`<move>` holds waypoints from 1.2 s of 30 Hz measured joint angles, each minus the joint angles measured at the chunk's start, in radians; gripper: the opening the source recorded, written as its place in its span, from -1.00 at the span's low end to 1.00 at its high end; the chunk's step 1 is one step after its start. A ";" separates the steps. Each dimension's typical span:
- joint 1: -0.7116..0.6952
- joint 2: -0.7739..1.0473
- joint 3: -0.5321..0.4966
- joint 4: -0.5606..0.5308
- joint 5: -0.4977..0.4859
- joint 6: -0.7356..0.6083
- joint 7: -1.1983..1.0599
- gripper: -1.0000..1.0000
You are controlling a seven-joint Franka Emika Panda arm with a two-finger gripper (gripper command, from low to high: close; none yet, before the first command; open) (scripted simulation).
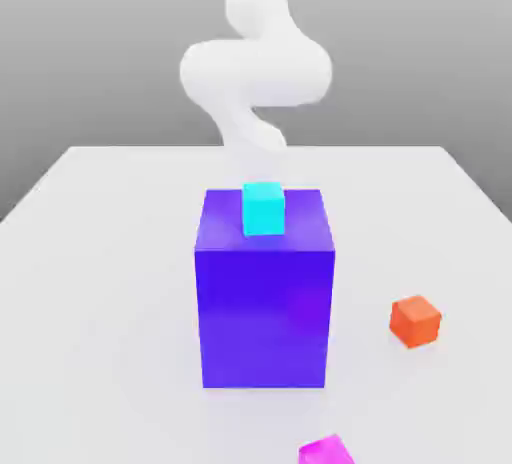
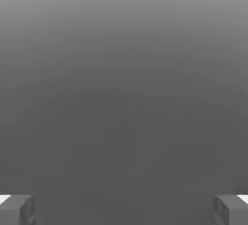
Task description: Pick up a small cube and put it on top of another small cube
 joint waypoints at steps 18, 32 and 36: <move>0.314 0.449 -0.248 0.005 0.189 0.106 -0.792 0.00; 0.391 0.795 -0.269 0.009 0.332 0.188 -1.400 0.00; 0.386 0.884 -0.252 0.008 0.333 0.220 -1.546 0.00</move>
